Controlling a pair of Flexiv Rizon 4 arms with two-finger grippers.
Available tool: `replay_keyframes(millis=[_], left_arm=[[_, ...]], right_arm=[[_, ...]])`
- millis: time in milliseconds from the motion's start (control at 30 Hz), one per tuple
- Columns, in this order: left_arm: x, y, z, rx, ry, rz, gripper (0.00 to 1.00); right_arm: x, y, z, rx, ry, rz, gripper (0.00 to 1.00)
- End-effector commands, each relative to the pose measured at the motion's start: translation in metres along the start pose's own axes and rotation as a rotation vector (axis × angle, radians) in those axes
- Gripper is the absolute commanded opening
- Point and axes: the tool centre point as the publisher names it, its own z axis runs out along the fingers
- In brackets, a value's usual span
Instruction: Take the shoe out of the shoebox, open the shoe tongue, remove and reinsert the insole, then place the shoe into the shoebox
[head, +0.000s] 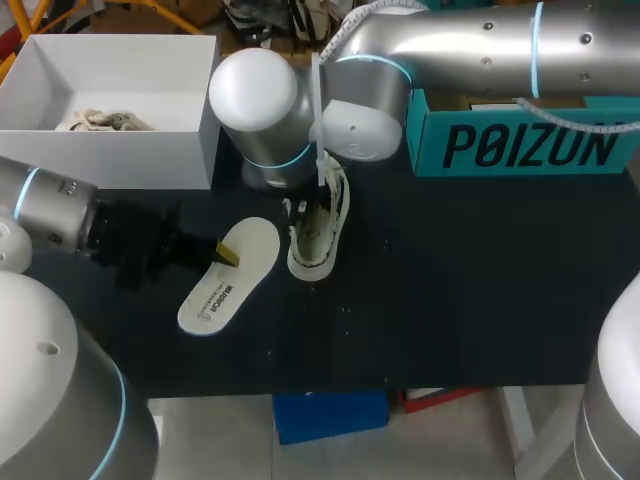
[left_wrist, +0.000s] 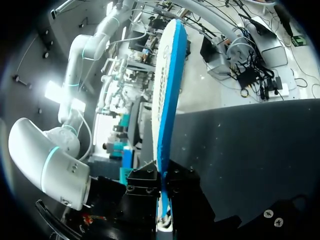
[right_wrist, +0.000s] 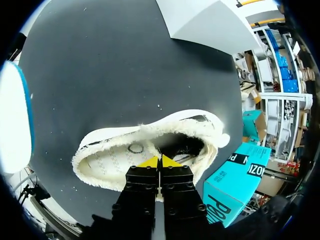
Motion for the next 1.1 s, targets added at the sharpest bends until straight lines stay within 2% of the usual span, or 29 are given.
replay_keyframes(millis=[33,500,767,1100], left_arm=[[0.0,0.0,0.001,-0.001,0.003,0.001,0.0],[0.0,0.0,0.001,-0.001,0.003,0.001,0.0],[0.0,0.0,0.001,-0.001,0.003,0.001,0.0],[0.0,0.0,0.001,-0.001,0.003,0.001,0.0]], right_arm=[[-0.002,0.001,-0.004,0.023,-0.003,-0.023,0.0],[-0.027,-0.002,-0.031,0.139,-0.038,-0.147,0.0],[-0.043,0.004,-0.042,0.174,-0.056,-0.181,0.0],[-0.067,0.013,-0.046,0.198,-0.077,-0.227,0.0]])
